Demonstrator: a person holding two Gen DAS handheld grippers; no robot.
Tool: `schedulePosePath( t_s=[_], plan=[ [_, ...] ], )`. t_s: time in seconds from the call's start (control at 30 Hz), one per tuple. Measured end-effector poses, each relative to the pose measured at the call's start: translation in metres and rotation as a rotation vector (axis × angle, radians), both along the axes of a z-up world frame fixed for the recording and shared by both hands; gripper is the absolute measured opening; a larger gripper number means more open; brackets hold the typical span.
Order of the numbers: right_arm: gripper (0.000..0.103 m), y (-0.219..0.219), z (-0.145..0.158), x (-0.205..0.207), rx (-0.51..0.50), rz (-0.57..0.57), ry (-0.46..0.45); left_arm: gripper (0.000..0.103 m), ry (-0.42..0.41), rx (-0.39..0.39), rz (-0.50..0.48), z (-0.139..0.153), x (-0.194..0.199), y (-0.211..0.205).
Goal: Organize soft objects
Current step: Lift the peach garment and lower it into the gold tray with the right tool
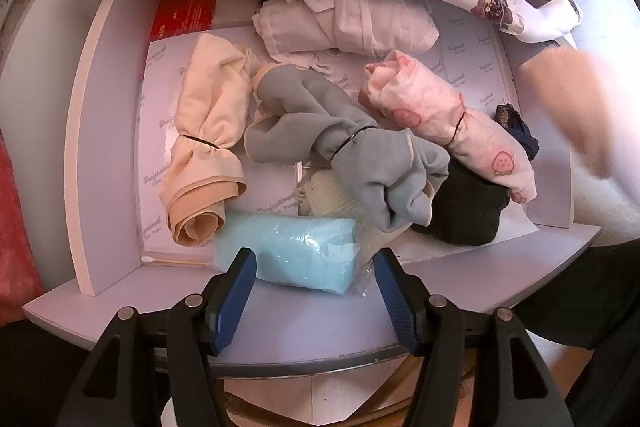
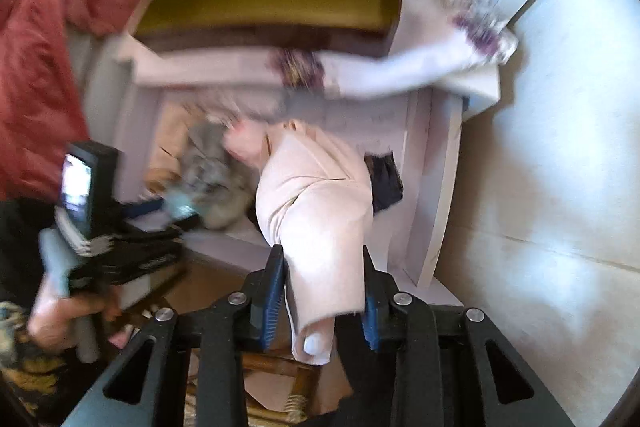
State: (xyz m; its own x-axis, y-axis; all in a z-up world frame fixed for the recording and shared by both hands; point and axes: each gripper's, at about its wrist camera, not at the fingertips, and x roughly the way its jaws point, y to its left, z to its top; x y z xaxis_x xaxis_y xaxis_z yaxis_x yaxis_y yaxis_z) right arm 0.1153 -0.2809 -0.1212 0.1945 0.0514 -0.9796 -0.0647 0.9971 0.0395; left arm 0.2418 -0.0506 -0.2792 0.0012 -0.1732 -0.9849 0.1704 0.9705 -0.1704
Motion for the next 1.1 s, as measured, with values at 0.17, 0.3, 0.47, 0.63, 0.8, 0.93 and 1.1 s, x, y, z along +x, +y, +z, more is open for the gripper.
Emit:
schedulePosePath(
  t_s=[0.17,0.3,0.47,0.63,0.8,0.93,1.1],
  plan=[
    [0.031,0.004,0.055,0.001,0.066,-0.032,-0.155,0.063,0.002,0.0,0.003,0.003,-0.001,-0.001],
    [0.031,0.008,0.086,0.015,0.101,-0.06,-0.253,0.063,0.004,-0.003,0.003,0.001,0.0,-0.002],
    [0.031,0.016,0.093,0.065,0.085,-0.135,-0.376,0.062,0.003,-0.007,0.003,0.0,0.0,-0.004],
    [0.031,0.023,0.072,0.118,0.019,-0.208,-0.458,0.062,0.003,-0.013,0.0,0.0,-0.001,-0.003],
    [0.031,0.029,0.041,0.157,-0.05,-0.226,-0.473,0.062,0.006,-0.018,0.0,0.0,0.0,-0.002],
    [0.031,0.035,0.015,0.174,-0.115,-0.207,-0.431,0.062,0.01,-0.022,-0.001,0.0,-0.001,-0.004],
    [0.033,0.029,-0.012,0.174,-0.135,-0.207,-0.361,0.062,0.013,-0.024,0.0,-0.002,0.001,-0.005]
  ],
)
